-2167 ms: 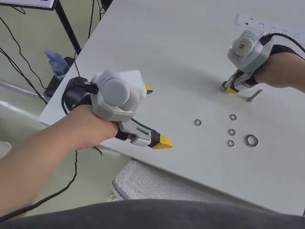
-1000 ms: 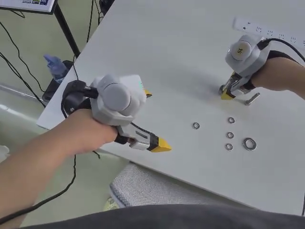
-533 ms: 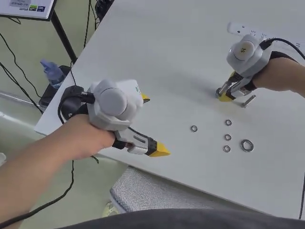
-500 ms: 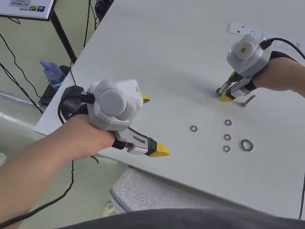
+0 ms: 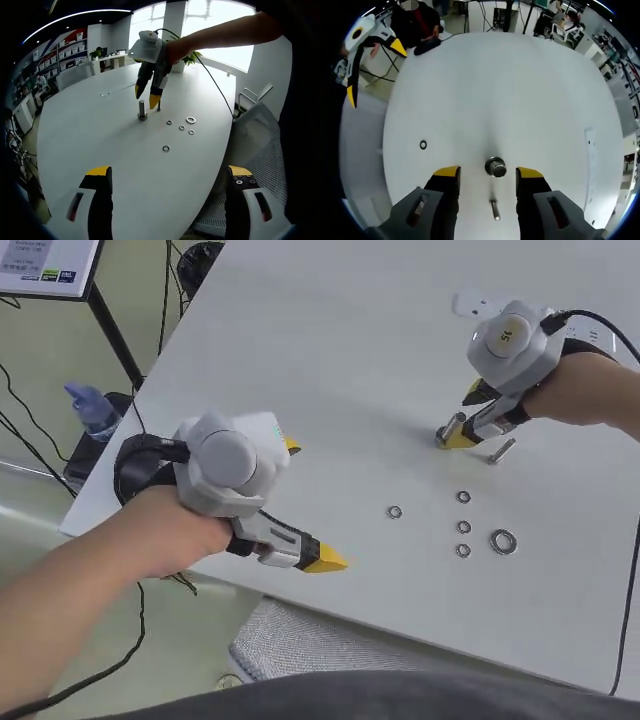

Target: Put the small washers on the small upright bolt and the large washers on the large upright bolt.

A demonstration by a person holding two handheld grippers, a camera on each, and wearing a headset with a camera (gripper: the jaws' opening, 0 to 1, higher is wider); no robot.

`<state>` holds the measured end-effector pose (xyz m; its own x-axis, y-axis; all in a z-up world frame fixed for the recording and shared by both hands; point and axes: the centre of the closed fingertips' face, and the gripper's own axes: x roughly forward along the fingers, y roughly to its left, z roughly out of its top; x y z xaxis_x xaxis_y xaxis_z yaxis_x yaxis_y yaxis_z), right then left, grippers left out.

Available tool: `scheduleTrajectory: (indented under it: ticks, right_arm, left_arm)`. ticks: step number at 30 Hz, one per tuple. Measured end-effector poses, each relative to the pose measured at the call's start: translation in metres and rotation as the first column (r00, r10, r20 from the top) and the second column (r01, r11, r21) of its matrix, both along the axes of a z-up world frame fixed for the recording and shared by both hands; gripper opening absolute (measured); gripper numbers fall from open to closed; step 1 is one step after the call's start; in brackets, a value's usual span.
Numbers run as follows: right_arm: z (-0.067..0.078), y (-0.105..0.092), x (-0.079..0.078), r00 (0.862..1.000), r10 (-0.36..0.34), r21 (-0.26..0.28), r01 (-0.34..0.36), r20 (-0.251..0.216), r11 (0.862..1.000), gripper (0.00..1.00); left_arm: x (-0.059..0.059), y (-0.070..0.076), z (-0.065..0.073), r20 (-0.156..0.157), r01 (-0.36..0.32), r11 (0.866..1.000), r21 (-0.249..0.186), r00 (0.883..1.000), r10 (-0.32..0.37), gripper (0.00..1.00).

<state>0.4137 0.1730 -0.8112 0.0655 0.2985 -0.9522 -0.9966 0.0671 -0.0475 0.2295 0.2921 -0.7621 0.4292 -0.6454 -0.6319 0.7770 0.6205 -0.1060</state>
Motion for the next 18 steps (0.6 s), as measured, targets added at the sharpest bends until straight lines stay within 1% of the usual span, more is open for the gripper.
scheduleTrajectory:
  ticks: [2, 3, 4, 6, 9, 11, 14, 15, 18]
  right_arm:
    - [0.004, 0.0, -0.003, 1.0, 0.004, 0.002, -0.004, 0.015, 1.0, 0.46]
    - [0.006, 0.0, -0.003, 1.0, 0.008, 0.004, -0.008, 0.026, 1.0, 0.46]
    - [0.008, 0.001, -0.006, 1.0, 0.008, 0.004, -0.008, 0.027, 1.0, 0.46]
    - [0.012, 0.001, -0.012, 1.0, 0.005, 0.009, -0.005, 0.019, 1.0, 0.45]
    - [0.016, -0.001, -0.019, 1.0, 0.011, 0.006, -0.011, 0.023, 1.0, 0.45]
    - [0.018, -0.003, -0.024, 1.0, 0.005, 0.007, -0.005, 0.023, 1.0, 0.45]
    - [0.02, -0.008, -0.03, 1.0, -0.002, 0.007, 0.002, 0.023, 1.0, 0.45]
    - [0.021, -0.012, -0.035, 1.0, -0.006, 0.006, 0.006, 0.019, 1.0, 0.45]
    - [0.021, -0.02, -0.047, 1.0, -0.01, 0.001, 0.01, 0.012, 1.0, 0.45]
  left_arm:
    - [0.0, -0.001, 0.002, 0.005, 0.006, 1.0, 0.002, 1.0, -0.006, 0.94]
    - [0.001, -0.002, 0.005, 0.016, 0.009, 1.0, 0.002, 1.0, -0.009, 0.94]
    - [0.002, -0.003, 0.006, 0.021, 0.008, 1.0, -0.001, 1.0, -0.008, 0.94]
    - [0.002, -0.004, 0.008, 0.019, 0.007, 1.0, -0.008, 1.0, -0.007, 0.94]
    - [0.0, -0.005, 0.008, 0.023, 0.017, 1.0, -0.002, 1.0, -0.016, 0.95]
    - [-0.002, -0.005, 0.009, 0.02, 0.021, 1.0, -0.002, 1.0, -0.02, 0.95]
    - [-0.004, -0.004, 0.01, 0.024, 0.026, 1.0, 0.001, 0.999, -0.026, 0.94]
    - [-0.005, -0.003, 0.011, 0.022, 0.027, 1.0, 0.001, 0.999, -0.027, 0.94]
    - [-0.006, 0.0, 0.009, 0.02, 0.028, 0.999, 0.019, 0.999, -0.029, 0.93]
